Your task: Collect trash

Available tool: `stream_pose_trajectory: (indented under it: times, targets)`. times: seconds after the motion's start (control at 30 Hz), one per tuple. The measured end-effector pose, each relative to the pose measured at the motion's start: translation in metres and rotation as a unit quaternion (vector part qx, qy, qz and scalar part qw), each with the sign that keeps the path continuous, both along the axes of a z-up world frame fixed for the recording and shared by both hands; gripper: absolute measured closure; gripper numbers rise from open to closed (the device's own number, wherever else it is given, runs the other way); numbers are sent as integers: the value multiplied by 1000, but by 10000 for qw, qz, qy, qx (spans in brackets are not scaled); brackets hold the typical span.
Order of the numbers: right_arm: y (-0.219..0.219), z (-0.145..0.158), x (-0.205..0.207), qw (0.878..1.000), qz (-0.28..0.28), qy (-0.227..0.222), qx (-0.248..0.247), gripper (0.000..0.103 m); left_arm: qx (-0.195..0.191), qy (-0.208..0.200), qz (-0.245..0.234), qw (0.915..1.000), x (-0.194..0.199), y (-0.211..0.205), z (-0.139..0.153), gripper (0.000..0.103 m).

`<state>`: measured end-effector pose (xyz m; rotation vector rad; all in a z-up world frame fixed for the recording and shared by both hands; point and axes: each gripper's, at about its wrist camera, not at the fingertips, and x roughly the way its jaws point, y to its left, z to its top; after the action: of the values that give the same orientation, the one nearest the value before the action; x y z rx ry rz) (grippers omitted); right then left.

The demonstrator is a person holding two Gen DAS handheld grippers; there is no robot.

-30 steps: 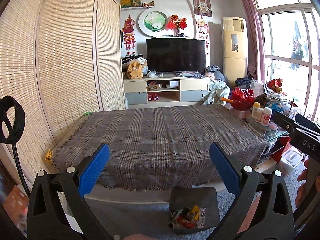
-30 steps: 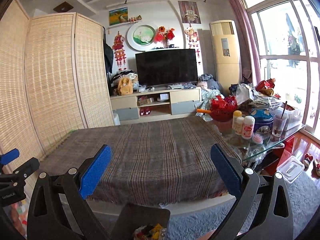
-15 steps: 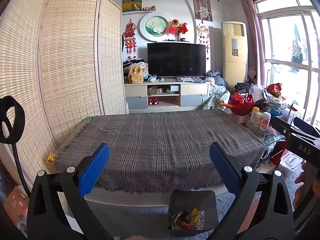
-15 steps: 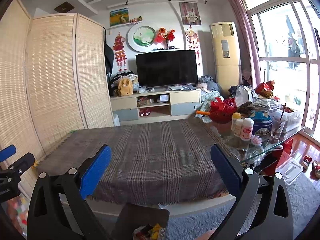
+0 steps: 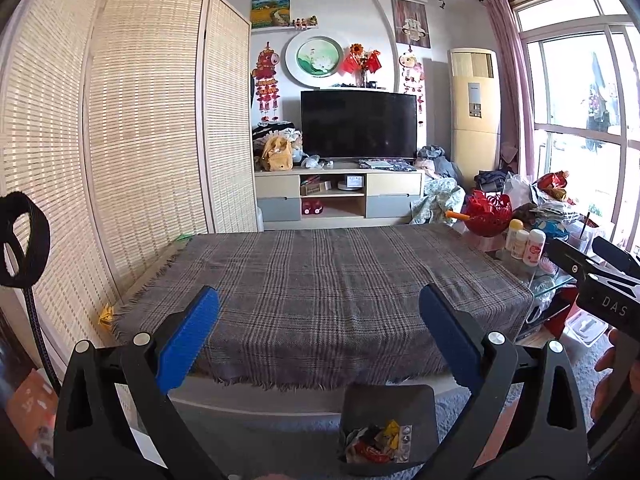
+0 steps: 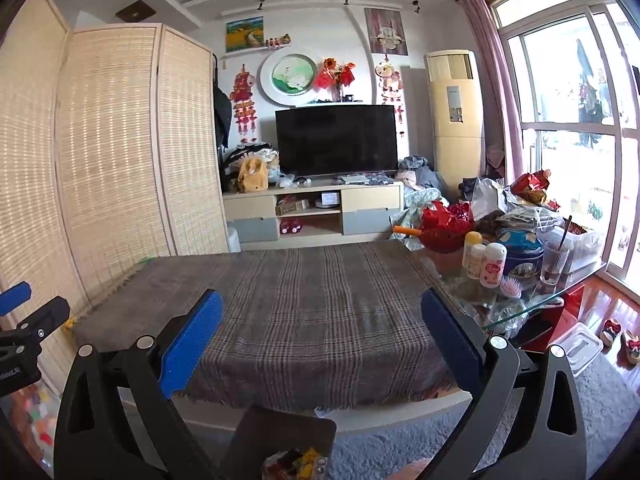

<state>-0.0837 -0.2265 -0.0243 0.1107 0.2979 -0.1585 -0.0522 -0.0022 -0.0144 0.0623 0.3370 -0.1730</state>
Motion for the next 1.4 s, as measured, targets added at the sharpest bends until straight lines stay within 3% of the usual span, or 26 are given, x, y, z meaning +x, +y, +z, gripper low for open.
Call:
stream_pose_trajectory:
  times: [1.4]
  targets:
    - [-2, 2, 3, 9999, 51, 64, 82, 3, -111, -19, 15, 9999, 1, 11, 0, 8]
